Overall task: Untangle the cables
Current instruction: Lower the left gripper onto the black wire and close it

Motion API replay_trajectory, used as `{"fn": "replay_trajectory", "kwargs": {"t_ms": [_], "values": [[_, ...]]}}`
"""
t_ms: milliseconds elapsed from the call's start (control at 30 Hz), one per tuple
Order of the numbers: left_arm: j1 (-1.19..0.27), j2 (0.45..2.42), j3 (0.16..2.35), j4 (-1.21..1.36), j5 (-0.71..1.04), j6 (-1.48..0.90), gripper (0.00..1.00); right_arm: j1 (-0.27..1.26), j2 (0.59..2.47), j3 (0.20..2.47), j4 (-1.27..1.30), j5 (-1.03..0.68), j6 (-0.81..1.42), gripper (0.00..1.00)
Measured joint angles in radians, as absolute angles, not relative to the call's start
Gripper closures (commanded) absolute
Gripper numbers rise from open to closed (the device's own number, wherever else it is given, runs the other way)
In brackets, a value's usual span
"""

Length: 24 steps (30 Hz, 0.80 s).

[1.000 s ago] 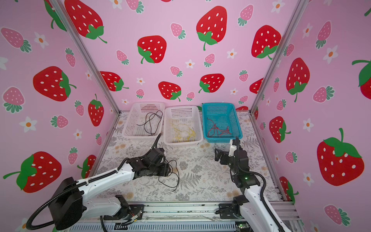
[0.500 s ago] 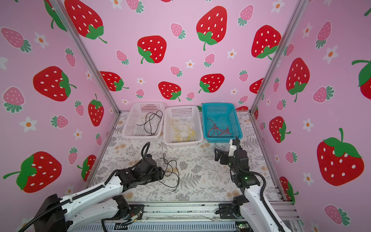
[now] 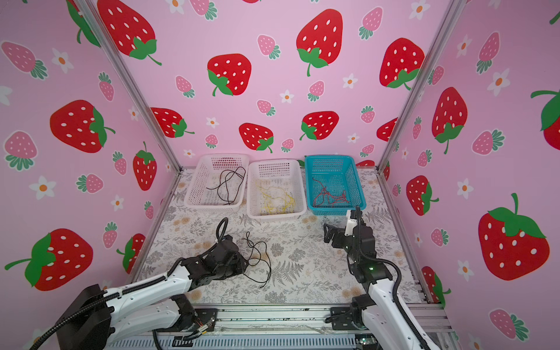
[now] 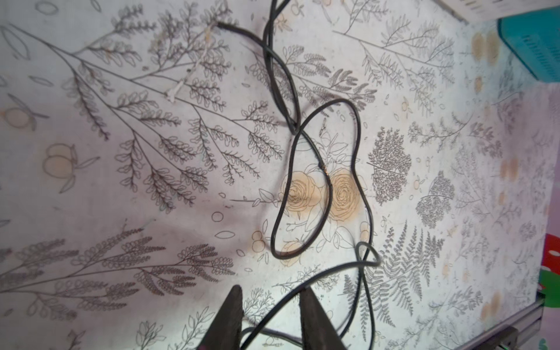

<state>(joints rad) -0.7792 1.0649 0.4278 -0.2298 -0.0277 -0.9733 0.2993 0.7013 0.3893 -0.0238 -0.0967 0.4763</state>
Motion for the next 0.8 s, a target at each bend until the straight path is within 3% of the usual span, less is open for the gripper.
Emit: {"fn": "replay_trajectory", "kwargs": {"t_ms": [200,467,800], "values": [[-0.779,1.061,0.428,-0.228,-0.041,-0.963,1.0,0.299,0.703,0.389,-0.023,-0.1,0.476,0.01],[-0.779,0.991,0.485,-0.308,-0.054,-0.934,1.0,0.299,0.705,0.389,-0.023,-0.111,0.476,0.01],[-0.779,0.876,0.773,-0.447,-0.047,-0.866,1.0,0.3,0.716,0.389,-0.022,-0.139,0.477,0.01]]}}
